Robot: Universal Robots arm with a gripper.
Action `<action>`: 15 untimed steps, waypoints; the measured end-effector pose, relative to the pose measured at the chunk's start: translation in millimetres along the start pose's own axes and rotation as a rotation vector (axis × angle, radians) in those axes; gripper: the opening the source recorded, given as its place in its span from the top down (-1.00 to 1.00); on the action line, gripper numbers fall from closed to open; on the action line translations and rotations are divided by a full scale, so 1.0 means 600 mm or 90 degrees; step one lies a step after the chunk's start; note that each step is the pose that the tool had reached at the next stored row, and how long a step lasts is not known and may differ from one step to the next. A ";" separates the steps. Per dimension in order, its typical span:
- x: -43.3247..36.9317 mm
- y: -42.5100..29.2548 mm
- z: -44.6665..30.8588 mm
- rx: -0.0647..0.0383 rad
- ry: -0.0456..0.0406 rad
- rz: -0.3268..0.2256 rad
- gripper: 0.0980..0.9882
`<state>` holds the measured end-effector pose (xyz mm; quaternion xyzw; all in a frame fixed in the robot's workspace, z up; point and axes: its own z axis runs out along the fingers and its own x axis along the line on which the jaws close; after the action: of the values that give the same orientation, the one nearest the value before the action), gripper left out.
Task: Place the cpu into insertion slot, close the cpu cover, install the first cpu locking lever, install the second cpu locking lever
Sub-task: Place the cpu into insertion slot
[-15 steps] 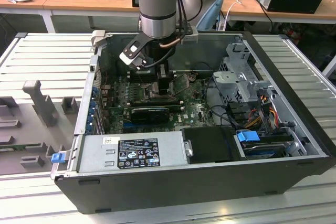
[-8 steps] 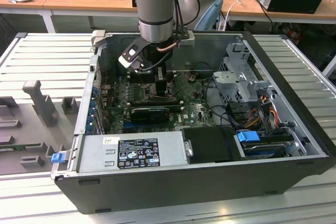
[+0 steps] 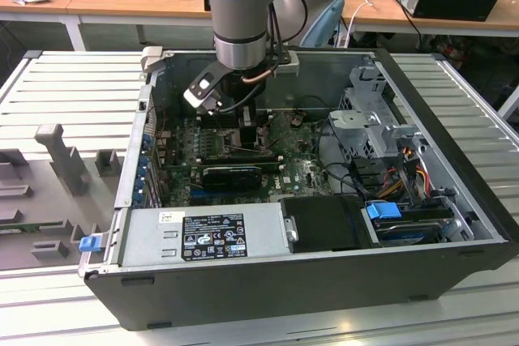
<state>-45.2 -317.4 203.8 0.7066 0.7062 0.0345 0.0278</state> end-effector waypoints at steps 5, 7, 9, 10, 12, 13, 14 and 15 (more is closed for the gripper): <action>0.002 -0.001 0.004 0.000 -0.0001 0.000 0.03; 0.002 -0.001 0.004 0.000 -0.0001 0.000 0.03; 0.002 -0.001 0.004 0.000 0.0000 0.000 0.03; 0.002 -0.001 0.004 0.000 0.0001 0.000 0.03; 0.002 -0.001 0.004 0.000 0.0001 0.000 0.01; 0.002 -0.001 0.004 0.000 0.0001 0.000 -0.14; 0.002 -0.001 0.003 0.000 0.0000 0.000 -0.14; 0.002 -0.001 0.001 0.000 0.0000 0.000 -0.14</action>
<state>-45.6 -315.9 203.0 0.7067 0.7061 0.0345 0.0278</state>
